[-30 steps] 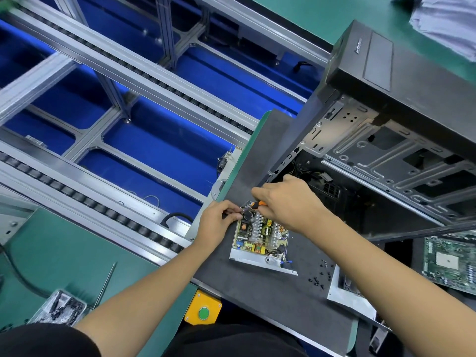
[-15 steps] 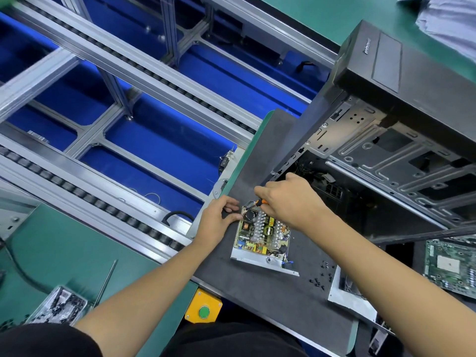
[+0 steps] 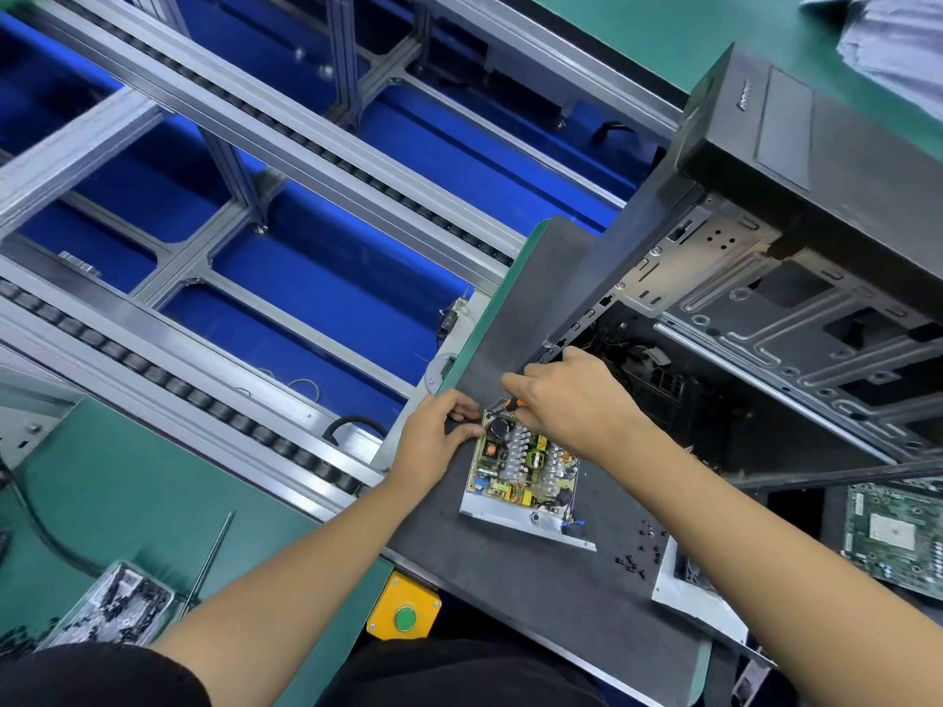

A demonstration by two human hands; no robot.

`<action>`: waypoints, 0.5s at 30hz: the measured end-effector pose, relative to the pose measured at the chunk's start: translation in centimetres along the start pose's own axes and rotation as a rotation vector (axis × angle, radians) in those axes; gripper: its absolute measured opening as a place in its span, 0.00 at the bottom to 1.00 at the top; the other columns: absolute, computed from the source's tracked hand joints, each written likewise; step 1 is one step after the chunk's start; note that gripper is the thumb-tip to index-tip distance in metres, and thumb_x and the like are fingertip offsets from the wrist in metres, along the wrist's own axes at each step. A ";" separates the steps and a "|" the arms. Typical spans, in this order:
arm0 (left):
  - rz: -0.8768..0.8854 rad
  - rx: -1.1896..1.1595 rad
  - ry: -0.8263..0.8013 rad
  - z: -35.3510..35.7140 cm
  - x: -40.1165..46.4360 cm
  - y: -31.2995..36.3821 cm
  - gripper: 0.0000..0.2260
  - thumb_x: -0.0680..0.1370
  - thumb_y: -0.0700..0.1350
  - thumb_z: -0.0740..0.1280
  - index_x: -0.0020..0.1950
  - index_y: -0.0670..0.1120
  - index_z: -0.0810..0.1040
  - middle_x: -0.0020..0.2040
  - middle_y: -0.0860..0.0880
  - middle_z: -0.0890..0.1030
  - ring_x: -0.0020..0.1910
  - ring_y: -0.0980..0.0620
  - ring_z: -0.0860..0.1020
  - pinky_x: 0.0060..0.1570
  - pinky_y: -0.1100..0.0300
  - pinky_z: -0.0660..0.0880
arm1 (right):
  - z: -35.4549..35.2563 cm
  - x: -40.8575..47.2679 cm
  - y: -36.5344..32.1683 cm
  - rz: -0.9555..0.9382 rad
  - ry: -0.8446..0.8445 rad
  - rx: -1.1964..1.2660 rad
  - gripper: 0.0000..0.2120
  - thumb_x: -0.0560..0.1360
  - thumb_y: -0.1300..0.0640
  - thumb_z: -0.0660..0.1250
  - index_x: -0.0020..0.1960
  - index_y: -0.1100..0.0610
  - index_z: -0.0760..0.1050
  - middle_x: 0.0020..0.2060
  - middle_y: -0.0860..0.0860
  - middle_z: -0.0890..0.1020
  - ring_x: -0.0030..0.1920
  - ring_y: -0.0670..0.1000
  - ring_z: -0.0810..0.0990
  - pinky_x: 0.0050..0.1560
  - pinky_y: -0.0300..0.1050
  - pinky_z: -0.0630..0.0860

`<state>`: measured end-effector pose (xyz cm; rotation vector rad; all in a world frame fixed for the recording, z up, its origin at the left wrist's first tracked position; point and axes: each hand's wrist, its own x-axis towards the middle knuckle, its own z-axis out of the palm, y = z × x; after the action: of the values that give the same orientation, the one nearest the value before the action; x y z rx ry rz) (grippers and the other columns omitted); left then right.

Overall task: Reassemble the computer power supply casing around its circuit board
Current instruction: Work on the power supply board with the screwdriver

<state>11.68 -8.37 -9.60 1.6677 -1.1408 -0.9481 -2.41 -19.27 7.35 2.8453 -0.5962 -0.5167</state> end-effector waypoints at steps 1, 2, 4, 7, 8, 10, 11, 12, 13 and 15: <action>0.003 0.012 0.001 0.0 0.0 0.0 0.12 0.72 0.46 0.79 0.52 0.53 0.80 0.47 0.60 0.82 0.50 0.59 0.80 0.52 0.58 0.78 | -0.1 0.0 0.0 0.001 0.001 0.000 0.08 0.79 0.46 0.62 0.49 0.50 0.69 0.37 0.47 0.78 0.37 0.54 0.80 0.41 0.46 0.58; 0.008 0.020 0.003 0.0 0.0 -0.1 0.12 0.72 0.46 0.78 0.52 0.52 0.80 0.47 0.60 0.82 0.50 0.59 0.80 0.52 0.59 0.77 | -0.1 0.0 -0.1 0.000 0.000 0.002 0.08 0.79 0.46 0.62 0.49 0.50 0.69 0.37 0.48 0.78 0.37 0.54 0.80 0.41 0.46 0.58; 0.011 0.025 0.007 0.0 0.0 -0.1 0.12 0.72 0.46 0.78 0.52 0.52 0.81 0.47 0.60 0.82 0.50 0.59 0.79 0.51 0.60 0.77 | -0.2 0.0 -0.1 -0.004 -0.002 0.008 0.08 0.79 0.46 0.63 0.49 0.51 0.70 0.36 0.48 0.77 0.37 0.54 0.80 0.42 0.46 0.59; 0.013 0.029 0.006 0.0 0.0 -0.1 0.12 0.72 0.46 0.79 0.52 0.51 0.81 0.47 0.59 0.82 0.49 0.59 0.80 0.51 0.59 0.77 | -0.3 0.0 -0.2 -0.011 -0.001 -0.005 0.08 0.79 0.46 0.62 0.49 0.51 0.69 0.36 0.47 0.76 0.37 0.54 0.80 0.42 0.46 0.59; 0.014 0.028 0.006 0.0 0.0 -0.1 0.12 0.72 0.45 0.79 0.52 0.51 0.81 0.47 0.58 0.82 0.49 0.58 0.80 0.51 0.58 0.78 | -0.3 0.0 -0.2 -0.014 0.000 -0.009 0.08 0.79 0.46 0.62 0.49 0.51 0.70 0.36 0.47 0.76 0.37 0.54 0.80 0.42 0.46 0.58; 0.016 0.025 0.008 0.0 0.0 0.0 0.11 0.72 0.45 0.79 0.51 0.50 0.81 0.47 0.59 0.82 0.49 0.58 0.80 0.51 0.58 0.78 | -0.3 0.0 -0.2 -0.022 -0.003 -0.012 0.08 0.80 0.46 0.62 0.50 0.51 0.70 0.35 0.47 0.72 0.38 0.54 0.80 0.42 0.46 0.57; 0.017 0.024 0.009 0.0 0.0 0.0 0.11 0.72 0.45 0.79 0.51 0.50 0.81 0.47 0.59 0.82 0.49 0.58 0.80 0.51 0.58 0.78 | -0.4 0.1 -0.2 -0.026 -0.002 -0.017 0.08 0.80 0.46 0.62 0.50 0.51 0.70 0.35 0.47 0.70 0.38 0.54 0.80 0.42 0.46 0.57; 0.019 0.023 0.010 0.0 0.0 0.0 0.11 0.72 0.45 0.79 0.51 0.50 0.81 0.47 0.59 0.82 0.49 0.58 0.80 0.51 0.59 0.77 | -0.4 0.0 -0.2 -0.029 -0.002 -0.023 0.08 0.80 0.46 0.61 0.50 0.51 0.70 0.35 0.47 0.71 0.38 0.54 0.80 0.42 0.46 0.57; 0.021 0.024 0.010 0.0 0.0 0.1 0.11 0.72 0.45 0.79 0.51 0.50 0.81 0.47 0.59 0.82 0.49 0.58 0.79 0.51 0.59 0.77 | -0.4 0.1 -0.2 -0.032 -0.002 -0.027 0.08 0.80 0.46 0.61 0.50 0.51 0.70 0.35 0.47 0.72 0.38 0.54 0.80 0.42 0.46 0.56; 0.021 0.028 0.008 0.0 0.0 0.1 0.11 0.72 0.45 0.78 0.51 0.49 0.81 0.47 0.59 0.82 0.49 0.58 0.79 0.51 0.59 0.77 | -0.4 0.1 -0.2 -0.036 -0.002 -0.028 0.08 0.81 0.46 0.60 0.50 0.51 0.70 0.37 0.47 0.76 0.38 0.54 0.80 0.42 0.46 0.56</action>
<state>11.69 -8.42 -9.52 1.6776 -1.1690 -0.9148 -2.09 -19.07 7.67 2.8341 -0.5346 -0.5299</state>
